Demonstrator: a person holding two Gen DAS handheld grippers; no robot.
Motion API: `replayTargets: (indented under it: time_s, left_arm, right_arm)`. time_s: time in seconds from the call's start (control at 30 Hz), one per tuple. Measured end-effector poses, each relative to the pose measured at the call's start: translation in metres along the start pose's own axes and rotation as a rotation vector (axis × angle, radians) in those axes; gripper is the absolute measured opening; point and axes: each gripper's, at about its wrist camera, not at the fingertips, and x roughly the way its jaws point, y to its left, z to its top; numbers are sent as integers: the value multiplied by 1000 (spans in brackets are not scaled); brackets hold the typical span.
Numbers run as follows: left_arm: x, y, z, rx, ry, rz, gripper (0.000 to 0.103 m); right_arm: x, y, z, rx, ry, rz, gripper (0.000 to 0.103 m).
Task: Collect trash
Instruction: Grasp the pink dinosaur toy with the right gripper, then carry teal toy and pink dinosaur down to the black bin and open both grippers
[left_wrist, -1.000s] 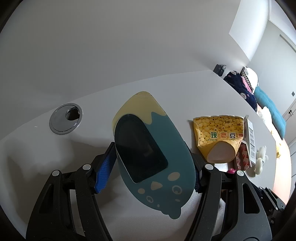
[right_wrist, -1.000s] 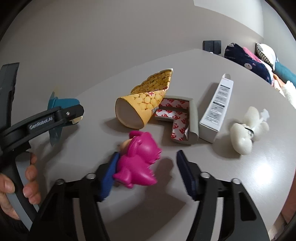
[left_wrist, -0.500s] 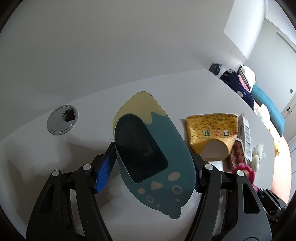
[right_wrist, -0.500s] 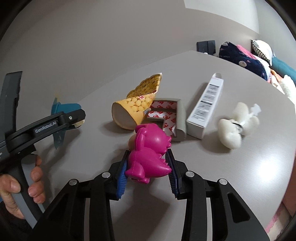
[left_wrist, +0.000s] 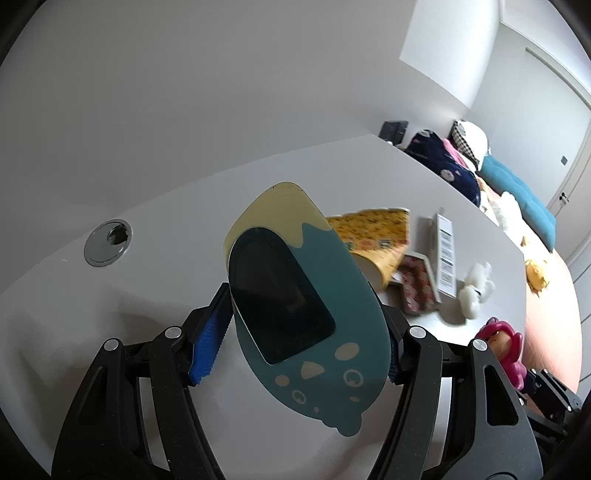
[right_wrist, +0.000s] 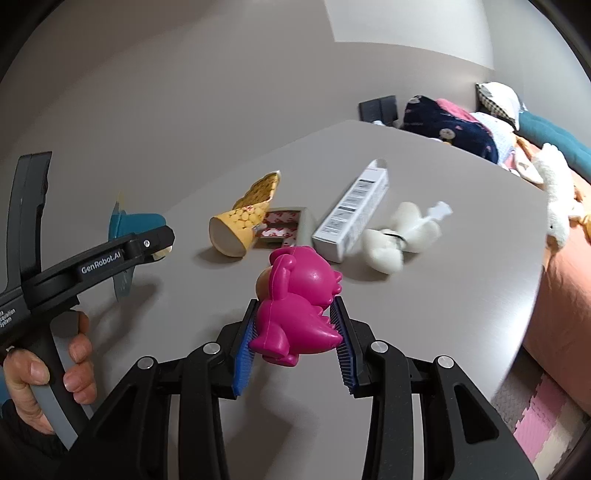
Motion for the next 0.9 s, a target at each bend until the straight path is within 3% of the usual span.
replayTargets:
  time_s: [0.9]
  left_arm:
    - [-39,-88,-37,132,-11,-134,66]
  right_arm:
    - [-88,-57,-34,79,-116,-74,40]
